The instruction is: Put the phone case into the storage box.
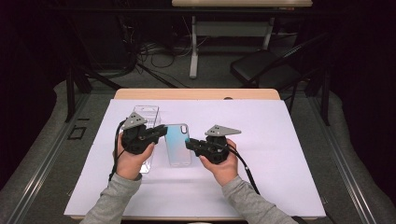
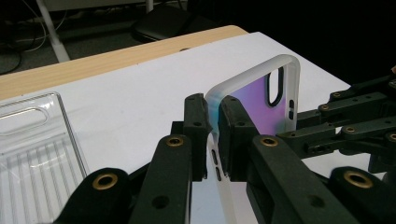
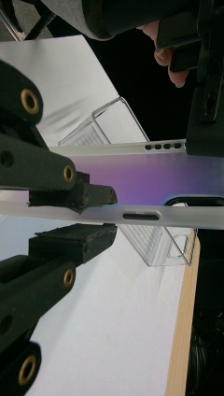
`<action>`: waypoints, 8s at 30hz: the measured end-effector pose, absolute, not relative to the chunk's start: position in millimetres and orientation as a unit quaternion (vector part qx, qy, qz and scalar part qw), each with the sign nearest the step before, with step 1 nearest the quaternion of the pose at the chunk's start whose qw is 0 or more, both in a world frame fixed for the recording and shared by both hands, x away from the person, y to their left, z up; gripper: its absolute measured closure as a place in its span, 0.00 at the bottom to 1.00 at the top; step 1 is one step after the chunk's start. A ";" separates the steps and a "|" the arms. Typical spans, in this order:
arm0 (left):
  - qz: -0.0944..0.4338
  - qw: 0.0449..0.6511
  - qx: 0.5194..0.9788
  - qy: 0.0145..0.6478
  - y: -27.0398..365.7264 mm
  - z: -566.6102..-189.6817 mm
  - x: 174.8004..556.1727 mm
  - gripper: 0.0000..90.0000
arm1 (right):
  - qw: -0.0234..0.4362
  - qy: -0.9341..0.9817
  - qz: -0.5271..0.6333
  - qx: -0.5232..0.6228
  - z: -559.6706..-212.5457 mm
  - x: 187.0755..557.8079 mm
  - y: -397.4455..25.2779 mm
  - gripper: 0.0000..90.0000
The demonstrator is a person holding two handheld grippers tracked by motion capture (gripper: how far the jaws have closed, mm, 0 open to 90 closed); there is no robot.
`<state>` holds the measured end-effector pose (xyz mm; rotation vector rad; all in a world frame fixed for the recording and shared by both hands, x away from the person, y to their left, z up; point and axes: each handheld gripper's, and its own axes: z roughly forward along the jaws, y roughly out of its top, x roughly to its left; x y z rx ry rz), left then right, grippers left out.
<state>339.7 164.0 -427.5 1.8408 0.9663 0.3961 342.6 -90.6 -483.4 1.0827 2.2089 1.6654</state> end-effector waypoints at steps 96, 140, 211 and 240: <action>0.251 0.495 0.707 0.439 235.4 -408.8 349.7 0.92 | 0.161 0.749 0.525 0.372 -474.9 359.6 -111.3 0.31; 0.280 0.483 0.711 0.428 271.8 -406.3 427.1 0.92 | 0.202 0.738 0.508 0.396 -470.9 357.1 -154.6 0.31; 0.318 0.477 0.724 0.384 279.1 -467.5 499.6 0.93 | 0.227 0.716 0.498 0.433 -481.6 345.8 -183.9 0.28; 0.324 0.478 0.730 0.365 270.7 -481.7 508.3 0.93 | 0.241 0.723 0.485 0.430 -484.6 346.5 -181.5 0.28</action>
